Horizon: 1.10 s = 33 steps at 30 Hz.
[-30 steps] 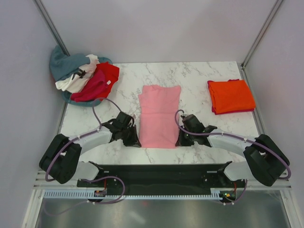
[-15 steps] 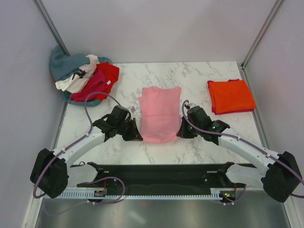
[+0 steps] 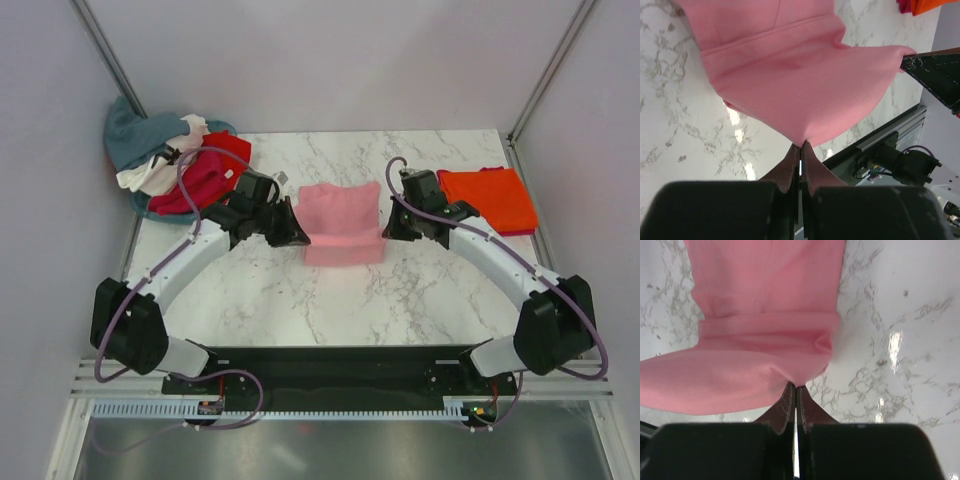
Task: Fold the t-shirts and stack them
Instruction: Fold the tshirt
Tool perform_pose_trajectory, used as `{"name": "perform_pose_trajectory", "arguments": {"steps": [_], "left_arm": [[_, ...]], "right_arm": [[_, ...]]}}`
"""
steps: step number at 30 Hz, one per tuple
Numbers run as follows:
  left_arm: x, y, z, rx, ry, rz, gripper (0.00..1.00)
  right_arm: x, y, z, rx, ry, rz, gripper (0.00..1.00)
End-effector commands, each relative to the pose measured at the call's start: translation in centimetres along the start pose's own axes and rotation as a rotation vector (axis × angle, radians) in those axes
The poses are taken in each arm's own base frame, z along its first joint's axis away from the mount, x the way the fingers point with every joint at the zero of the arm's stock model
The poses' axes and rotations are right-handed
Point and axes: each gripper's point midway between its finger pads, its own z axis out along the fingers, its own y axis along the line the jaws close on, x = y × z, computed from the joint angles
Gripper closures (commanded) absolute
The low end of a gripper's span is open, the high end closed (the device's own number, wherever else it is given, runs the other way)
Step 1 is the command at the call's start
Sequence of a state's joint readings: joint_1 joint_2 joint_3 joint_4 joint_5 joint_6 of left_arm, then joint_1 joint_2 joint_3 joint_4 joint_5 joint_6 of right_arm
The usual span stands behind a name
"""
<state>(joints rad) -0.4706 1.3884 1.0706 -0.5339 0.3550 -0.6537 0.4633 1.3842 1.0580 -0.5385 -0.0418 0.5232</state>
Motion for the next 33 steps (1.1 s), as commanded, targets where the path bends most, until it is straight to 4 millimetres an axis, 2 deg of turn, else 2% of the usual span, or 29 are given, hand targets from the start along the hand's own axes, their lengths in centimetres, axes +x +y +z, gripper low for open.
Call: {"name": "perform_pose_trajectory", "arguments": {"steps": [1,3,4,5,7,8,13,14,20,24,25,26,28,31,33], "left_arm": [[-2.7,-1.2,0.1,0.031,-0.015,0.036,0.98],[-4.5,-1.7,0.0,0.039,-0.042,0.031,0.98],[-5.0,-1.2,0.7,0.024,-0.036,0.019,0.98],[-6.3,-1.6,0.5,0.032,-0.060,0.018,0.98],[-7.1,-1.0,1.6,0.016,-0.050,0.003,0.98],[-8.2,-1.1,1.5,0.015,-0.069,-0.001,0.98],[-11.3,-0.4,3.0,0.005,-0.087,-0.030,0.98],[-11.8,-0.7,2.7,0.010,-0.100,-0.026,0.98],[-14.4,0.0,4.0,0.009,-0.112,-0.053,0.98],[-15.9,0.9,5.6,0.001,-0.110,-0.062,0.98],[-15.9,1.6,6.7,-0.010,-0.092,-0.075,0.98],[-16.9,1.6,6.8,-0.005,-0.106,-0.077,0.98],[-17.1,2.7,8.4,-0.010,-0.079,-0.103,0.98],[-19.1,3.4,9.0,-0.006,-0.104,-0.125,0.98],[-20.5,4.4,10.1,-0.029,-0.131,-0.126,0.98]], "right_arm": [[-4.8,0.9,0.6,-0.041,-0.054,-0.022,1.00],[-5.9,0.9,1.3,-0.043,-0.054,-0.019,1.00],[-6.9,0.9,1.9,-0.043,-0.056,-0.010,1.00],[-7.2,1.0,2.2,-0.049,-0.054,-0.006,1.00],[-8.6,0.9,3.2,-0.048,-0.059,0.003,1.00],[-8.8,1.0,3.6,-0.049,-0.055,0.006,1.00],[-11.2,0.7,5.9,-0.060,-0.049,0.030,1.00],[-11.6,0.6,6.1,-0.059,-0.053,0.031,1.00],[-14.0,0.2,8.2,-0.077,-0.056,0.042,1.00],[-14.8,-0.1,10.1,-0.085,-0.042,0.060,1.00],[-15.1,-0.3,11.0,-0.082,-0.039,0.063,1.00],[-15.4,-0.5,11.4,-0.080,-0.041,0.064,1.00],[-15.9,-0.6,12.8,-0.083,-0.038,0.072,1.00],[-16.7,-0.9,14.5,-0.086,-0.039,0.087,1.00],[-17.3,-1.1,15.2,-0.094,-0.043,0.096,1.00]]}}
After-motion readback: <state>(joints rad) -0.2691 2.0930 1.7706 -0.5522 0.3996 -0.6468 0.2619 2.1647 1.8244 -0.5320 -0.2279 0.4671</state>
